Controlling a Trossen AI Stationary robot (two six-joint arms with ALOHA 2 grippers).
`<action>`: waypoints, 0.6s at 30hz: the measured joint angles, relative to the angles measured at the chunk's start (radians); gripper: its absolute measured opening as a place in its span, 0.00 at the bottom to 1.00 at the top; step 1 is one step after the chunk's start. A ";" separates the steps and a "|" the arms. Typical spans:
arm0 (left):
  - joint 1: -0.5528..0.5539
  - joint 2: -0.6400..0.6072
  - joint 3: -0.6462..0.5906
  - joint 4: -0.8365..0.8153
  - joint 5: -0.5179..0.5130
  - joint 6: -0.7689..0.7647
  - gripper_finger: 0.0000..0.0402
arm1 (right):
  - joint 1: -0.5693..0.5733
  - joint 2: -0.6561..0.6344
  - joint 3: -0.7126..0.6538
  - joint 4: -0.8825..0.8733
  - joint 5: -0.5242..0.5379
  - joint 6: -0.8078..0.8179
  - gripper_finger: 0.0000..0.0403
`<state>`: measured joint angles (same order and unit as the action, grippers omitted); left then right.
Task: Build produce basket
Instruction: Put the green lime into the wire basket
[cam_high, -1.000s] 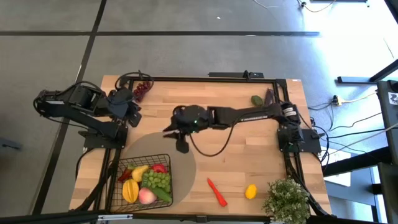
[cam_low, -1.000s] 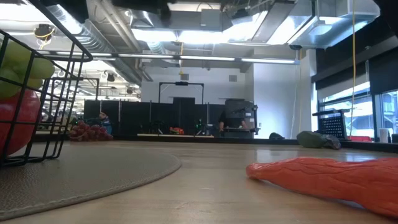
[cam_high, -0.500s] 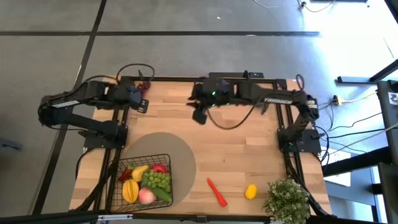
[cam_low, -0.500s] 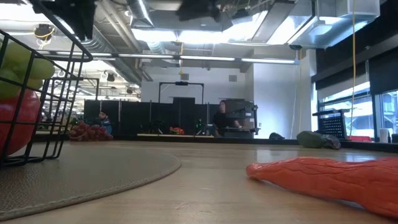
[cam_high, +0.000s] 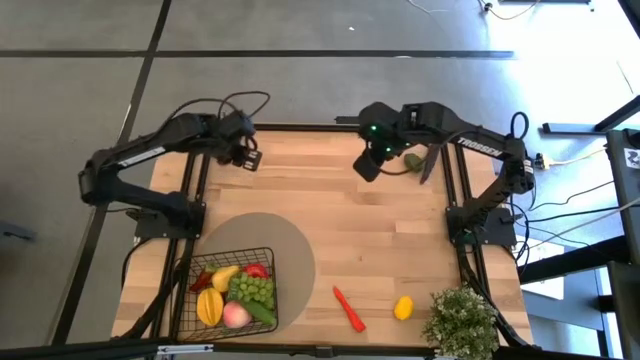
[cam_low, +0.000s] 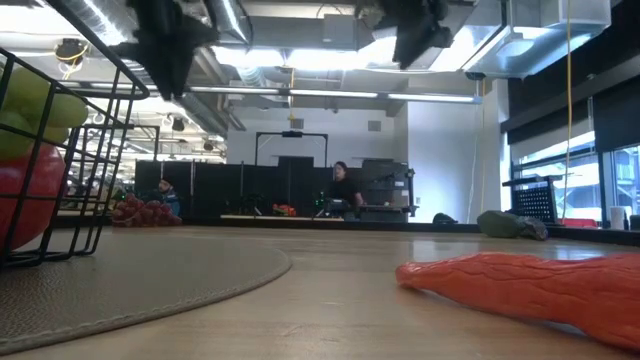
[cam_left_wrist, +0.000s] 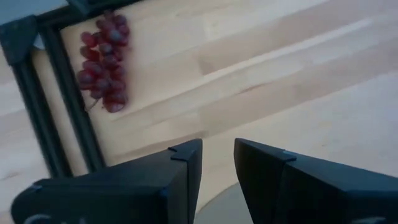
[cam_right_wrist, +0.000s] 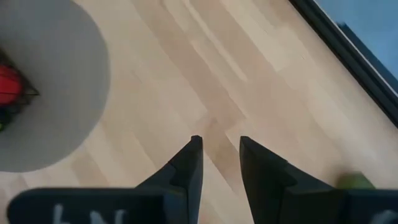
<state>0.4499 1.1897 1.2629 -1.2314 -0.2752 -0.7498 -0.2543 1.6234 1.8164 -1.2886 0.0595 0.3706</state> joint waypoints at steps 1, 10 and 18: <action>0.031 0.018 0.000 -0.005 0.010 0.018 0.21 | -0.012 0.000 0.000 -0.017 0.000 0.007 0.24; 0.185 0.146 0.000 0.056 0.169 0.177 0.21 | -0.128 0.005 -0.002 -0.184 -0.008 0.027 0.24; 0.179 0.152 0.000 0.122 0.196 0.217 0.21 | -0.258 0.012 -0.121 -0.234 -0.008 0.141 0.24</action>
<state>0.6284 1.3415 1.2629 -1.1094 -0.0792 -0.5325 -0.5127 1.6356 1.6951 -1.5231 0.0512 0.5117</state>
